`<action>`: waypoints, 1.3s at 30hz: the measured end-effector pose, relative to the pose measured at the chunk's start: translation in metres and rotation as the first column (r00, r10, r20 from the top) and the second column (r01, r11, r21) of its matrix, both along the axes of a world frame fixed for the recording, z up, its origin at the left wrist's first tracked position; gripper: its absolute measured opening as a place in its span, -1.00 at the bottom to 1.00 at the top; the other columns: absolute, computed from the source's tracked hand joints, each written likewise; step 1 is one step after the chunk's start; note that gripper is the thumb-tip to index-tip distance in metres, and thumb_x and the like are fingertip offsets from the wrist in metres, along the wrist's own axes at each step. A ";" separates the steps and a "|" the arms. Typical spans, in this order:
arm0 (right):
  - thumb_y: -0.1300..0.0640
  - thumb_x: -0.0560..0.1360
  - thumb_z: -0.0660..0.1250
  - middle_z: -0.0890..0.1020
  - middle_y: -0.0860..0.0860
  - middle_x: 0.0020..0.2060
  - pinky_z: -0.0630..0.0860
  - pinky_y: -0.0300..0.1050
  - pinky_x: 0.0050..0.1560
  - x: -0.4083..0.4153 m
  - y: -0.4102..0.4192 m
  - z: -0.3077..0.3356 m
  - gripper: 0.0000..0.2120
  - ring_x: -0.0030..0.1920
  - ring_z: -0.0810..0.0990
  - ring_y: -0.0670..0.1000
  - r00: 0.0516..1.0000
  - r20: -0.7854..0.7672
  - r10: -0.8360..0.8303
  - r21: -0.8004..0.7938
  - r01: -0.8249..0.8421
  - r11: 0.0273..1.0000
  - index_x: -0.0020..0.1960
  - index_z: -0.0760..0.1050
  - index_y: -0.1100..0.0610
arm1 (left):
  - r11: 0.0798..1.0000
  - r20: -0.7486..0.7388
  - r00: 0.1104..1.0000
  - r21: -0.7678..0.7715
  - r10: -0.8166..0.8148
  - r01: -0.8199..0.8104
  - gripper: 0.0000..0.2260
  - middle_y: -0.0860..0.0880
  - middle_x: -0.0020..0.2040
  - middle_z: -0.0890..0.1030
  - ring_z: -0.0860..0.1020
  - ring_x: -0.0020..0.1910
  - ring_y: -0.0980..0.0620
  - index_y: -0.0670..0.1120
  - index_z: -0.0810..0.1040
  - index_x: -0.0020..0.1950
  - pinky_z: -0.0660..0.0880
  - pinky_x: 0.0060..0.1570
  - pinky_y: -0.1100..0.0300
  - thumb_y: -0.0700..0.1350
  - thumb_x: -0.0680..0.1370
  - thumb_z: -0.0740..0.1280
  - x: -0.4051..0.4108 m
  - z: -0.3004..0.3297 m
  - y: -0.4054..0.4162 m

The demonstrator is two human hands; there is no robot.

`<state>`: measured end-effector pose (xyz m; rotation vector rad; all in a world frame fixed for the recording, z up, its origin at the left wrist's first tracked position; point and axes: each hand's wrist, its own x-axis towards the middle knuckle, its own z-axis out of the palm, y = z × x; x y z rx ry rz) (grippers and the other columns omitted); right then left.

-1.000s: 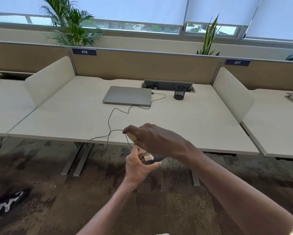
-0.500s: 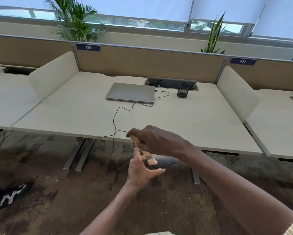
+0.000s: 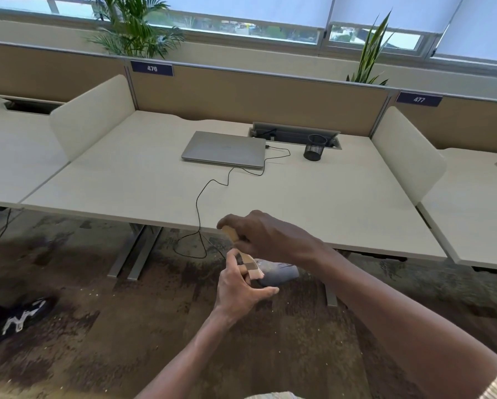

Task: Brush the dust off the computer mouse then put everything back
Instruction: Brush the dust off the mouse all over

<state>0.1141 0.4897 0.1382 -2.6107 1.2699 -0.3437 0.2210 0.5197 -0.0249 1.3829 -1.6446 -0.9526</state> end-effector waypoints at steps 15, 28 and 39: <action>0.23 0.62 0.26 0.51 -0.01 -0.33 0.49 -0.09 -0.38 0.005 -0.002 0.003 -0.68 -0.41 0.52 0.03 0.999 -0.019 -0.026 -0.018 0.026 1.000 0.37 0.44 0.17 | 1.000 -0.028 1.000 0.011 0.004 -0.004 0.05 0.37 -0.18 0.63 0.57 -0.10 0.53 -0.12 0.25 0.43 0.56 -0.08 0.46 0.07 0.11 0.74 0.006 0.001 -0.001; 0.25 0.60 0.29 0.41 -0.07 -0.37 0.43 -0.11 -0.39 -0.001 -0.009 -0.002 -0.62 -0.41 0.49 0.03 0.995 0.000 -0.102 -0.024 0.102 0.995 0.40 0.41 0.16 | 1.000 -0.021 1.000 0.017 -0.007 0.008 0.17 0.13 0.09 0.72 0.66 0.16 0.14 -0.02 0.14 0.58 0.61 0.20 0.07 0.06 0.12 0.73 0.009 0.004 0.004; 0.27 0.58 0.29 0.52 0.02 -0.33 0.41 -0.13 -0.39 -0.004 -0.013 -0.002 -0.61 -0.41 0.50 0.02 0.988 0.058 -0.141 0.007 0.140 0.990 0.41 0.41 0.16 | 1.000 -0.063 0.998 0.019 -0.007 0.009 0.21 0.10 0.11 0.72 0.60 0.09 0.41 0.08 0.08 0.60 0.51 0.11 0.48 0.14 0.10 0.70 0.013 -0.001 0.001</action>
